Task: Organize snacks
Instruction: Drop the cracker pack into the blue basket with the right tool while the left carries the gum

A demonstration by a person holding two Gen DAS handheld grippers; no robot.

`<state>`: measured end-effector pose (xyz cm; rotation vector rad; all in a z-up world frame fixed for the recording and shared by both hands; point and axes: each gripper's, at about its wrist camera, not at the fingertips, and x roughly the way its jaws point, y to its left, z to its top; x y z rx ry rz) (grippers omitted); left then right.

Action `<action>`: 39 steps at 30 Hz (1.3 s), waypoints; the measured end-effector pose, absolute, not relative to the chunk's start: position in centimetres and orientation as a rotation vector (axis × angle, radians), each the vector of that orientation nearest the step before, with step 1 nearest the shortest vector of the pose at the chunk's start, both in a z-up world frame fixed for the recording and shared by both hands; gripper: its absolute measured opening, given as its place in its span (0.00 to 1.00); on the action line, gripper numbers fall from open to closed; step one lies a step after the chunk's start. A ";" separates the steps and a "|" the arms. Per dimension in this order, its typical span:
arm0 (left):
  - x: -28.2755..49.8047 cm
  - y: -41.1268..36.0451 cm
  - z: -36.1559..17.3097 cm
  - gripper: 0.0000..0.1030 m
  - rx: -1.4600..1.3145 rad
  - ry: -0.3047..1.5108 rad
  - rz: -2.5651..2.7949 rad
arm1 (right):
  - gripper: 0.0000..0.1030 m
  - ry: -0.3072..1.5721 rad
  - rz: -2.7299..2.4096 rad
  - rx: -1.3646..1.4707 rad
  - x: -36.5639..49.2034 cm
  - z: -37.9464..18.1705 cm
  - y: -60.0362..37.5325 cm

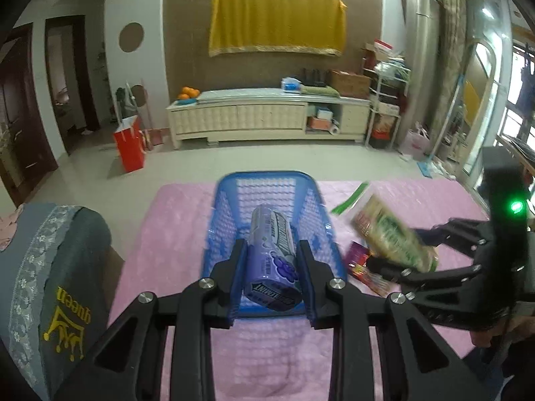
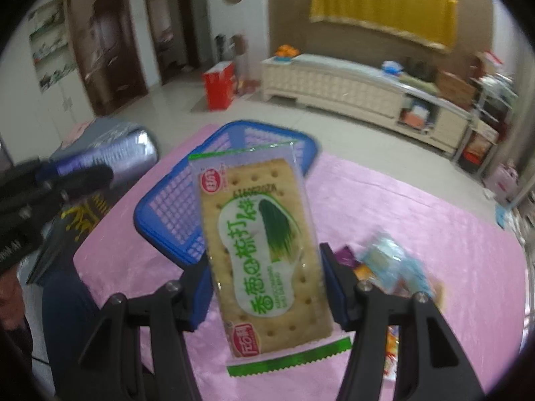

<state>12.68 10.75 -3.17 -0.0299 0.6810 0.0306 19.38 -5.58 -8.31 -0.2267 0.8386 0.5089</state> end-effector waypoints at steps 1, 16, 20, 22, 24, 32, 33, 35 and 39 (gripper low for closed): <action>12.8 11.4 -3.2 0.27 -0.035 0.679 0.030 | 0.60 0.851 0.524 -0.244 20.0 -8.7 -4.5; 16.5 15.7 -7.9 0.27 -0.102 0.772 0.000 | 0.60 0.975 0.632 -0.404 24.1 -14.6 3.8; 16.5 15.8 -8.3 0.27 -0.115 0.790 0.007 | 0.61 0.937 0.657 -0.486 22.9 -15.0 5.0; 16.3 15.8 -8.2 0.27 -0.121 0.791 0.008 | 0.68 0.937 0.659 -0.489 22.6 -15.0 5.0; 15.9 15.7 -8.0 0.27 -0.121 0.791 0.010 | 0.75 0.946 0.655 -0.456 22.6 -14.8 4.4; 14.8 14.6 -7.1 0.27 -0.104 0.773 0.000 | 0.83 0.913 0.539 -0.336 22.2 -12.0 0.3; 14.8 14.3 -7.1 0.27 -0.104 0.775 -0.004 | 0.84 0.907 0.519 -0.318 22.2 -11.7 -0.3; 14.9 14.1 -7.4 0.27 -0.108 0.782 -0.013 | 0.84 0.907 0.494 -0.279 22.1 -11.3 -1.5; 15.8 13.2 -8.5 0.27 -0.124 0.822 -0.047 | 0.84 0.920 0.473 -0.211 22.1 -11.2 -3.5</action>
